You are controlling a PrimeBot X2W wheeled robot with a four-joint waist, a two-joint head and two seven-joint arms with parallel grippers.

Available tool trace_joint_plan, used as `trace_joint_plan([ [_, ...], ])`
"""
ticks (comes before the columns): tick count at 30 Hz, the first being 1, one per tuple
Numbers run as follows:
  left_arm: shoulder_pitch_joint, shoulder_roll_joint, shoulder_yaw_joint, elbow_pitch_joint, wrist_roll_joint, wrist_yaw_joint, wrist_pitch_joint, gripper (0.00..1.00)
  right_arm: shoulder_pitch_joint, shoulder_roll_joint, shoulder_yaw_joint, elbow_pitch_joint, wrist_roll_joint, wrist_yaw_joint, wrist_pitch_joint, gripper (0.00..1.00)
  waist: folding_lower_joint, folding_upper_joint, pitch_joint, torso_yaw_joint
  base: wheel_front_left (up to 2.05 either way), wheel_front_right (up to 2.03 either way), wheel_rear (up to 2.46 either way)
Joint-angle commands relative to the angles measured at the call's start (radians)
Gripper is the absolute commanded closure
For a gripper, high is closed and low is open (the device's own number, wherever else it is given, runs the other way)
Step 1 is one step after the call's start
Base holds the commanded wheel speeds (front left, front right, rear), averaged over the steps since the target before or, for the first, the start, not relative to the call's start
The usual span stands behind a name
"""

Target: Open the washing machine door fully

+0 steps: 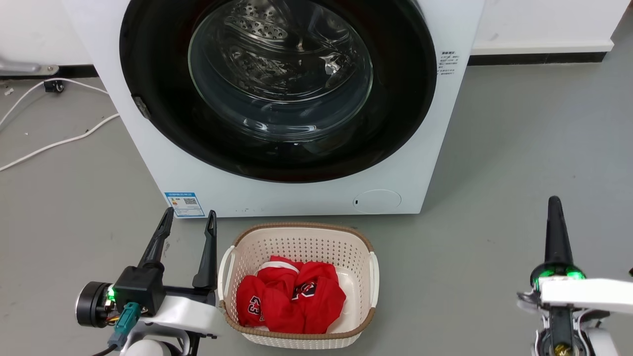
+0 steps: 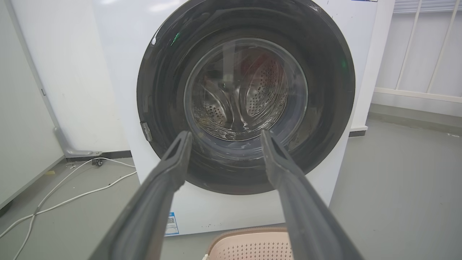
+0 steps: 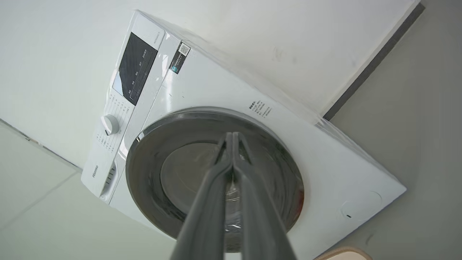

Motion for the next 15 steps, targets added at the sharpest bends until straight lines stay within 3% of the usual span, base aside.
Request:
trace_joint_plan([
  [1, -0.012, -0.001, 0.003, -0.006, 0.000, -0.002, -0.007, 0.00, -0.035, 0.000, 0.001, 0.014, 0.066, 0.000, -0.002, 1.00, 0.0000, 0.0000, 0.009, 0.001, 0.00, 0.00, 0.00],
  [6, -0.028, -0.002, 0.012, -0.017, -0.004, -0.003, -0.006, 0.00, -0.148, -0.001, -0.022, 0.072, 0.206, 0.000, -0.002, 1.00, 0.0000, 0.0000, 0.040, 0.002, 0.00, 0.00, 0.00],
  [15, -0.077, -0.001, 0.027, -0.040, -0.012, -0.006, -0.005, 0.00, -0.445, -0.037, -0.094, 0.230, 0.249, 0.000, 0.099, 1.00, 0.0000, 0.0000, 0.124, 0.015, 0.00, 0.00, 0.00],
])
